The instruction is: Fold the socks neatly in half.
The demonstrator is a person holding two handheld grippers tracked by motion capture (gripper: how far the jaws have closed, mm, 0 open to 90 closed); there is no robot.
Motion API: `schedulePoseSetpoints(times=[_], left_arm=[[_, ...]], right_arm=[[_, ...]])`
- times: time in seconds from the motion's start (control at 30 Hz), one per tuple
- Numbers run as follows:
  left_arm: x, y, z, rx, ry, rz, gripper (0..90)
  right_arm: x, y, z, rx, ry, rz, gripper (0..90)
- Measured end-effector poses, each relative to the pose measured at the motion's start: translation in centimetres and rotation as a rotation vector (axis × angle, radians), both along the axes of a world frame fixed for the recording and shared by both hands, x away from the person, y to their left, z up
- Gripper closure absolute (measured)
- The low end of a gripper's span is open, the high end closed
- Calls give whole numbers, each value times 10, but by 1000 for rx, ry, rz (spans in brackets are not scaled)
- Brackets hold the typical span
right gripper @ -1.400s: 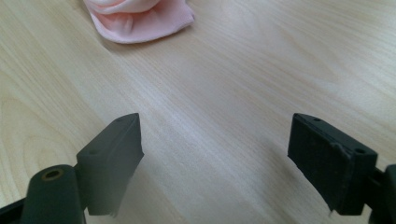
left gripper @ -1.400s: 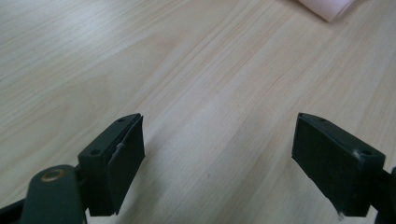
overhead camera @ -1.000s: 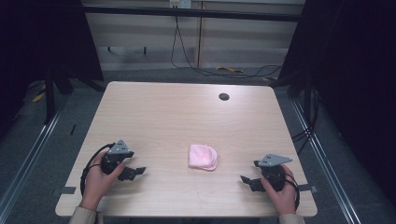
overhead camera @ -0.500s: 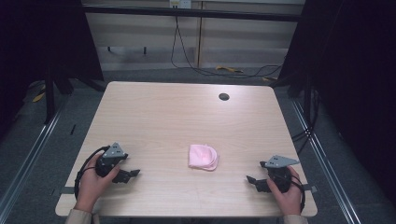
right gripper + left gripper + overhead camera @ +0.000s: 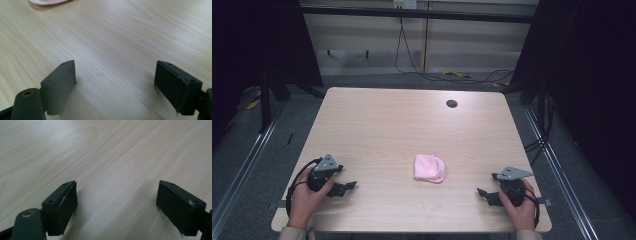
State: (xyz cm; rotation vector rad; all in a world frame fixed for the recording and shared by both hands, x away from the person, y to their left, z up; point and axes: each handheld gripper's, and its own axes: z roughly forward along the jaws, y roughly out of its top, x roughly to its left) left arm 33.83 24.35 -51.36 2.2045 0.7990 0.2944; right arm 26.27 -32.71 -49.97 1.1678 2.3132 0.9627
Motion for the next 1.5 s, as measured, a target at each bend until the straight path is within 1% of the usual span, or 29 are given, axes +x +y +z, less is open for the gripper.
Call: schedulePoseSetpoints(times=[0.07,0.1,0.13,0.17,0.33,0.63,0.7,0.73,0.77,0.8,0.87,1.5], left_arm=[[0,2,-1,-5,-12,-8,163],[0,2,-1,-5,-12,-8,159],[0,2,-3,-17,-16,-9,159],[0,3,-3,-22,-12,-5,158],[0,2,-3,-21,-13,-4,155],[0,2,-3,-14,-17,2,133],[1,2,-3,-7,-10,15,91],[1,1,-4,-7,-3,34,91],[3,1,-4,11,-5,35,36],[3,0,-4,10,5,52,36],[3,0,-5,13,10,56,0],[3,0,-4,15,10,55,0]], right_arm=[[0,0,0,3,4,-4,169],[0,0,0,3,4,-4,169],[0,0,0,4,5,-5,168],[0,-1,0,4,5,-5,169],[0,-1,0,11,17,-6,162],[1,-1,0,11,19,-10,156],[1,-1,0,12,19,-9,154],[1,-1,0,12,19,-9,154],[1,-1,-1,11,18,-9,154],[1,-1,-1,11,18,-9,154],[1,-1,-1,11,18,-9,153],[1,-1,-1,12,19,-6,149]])
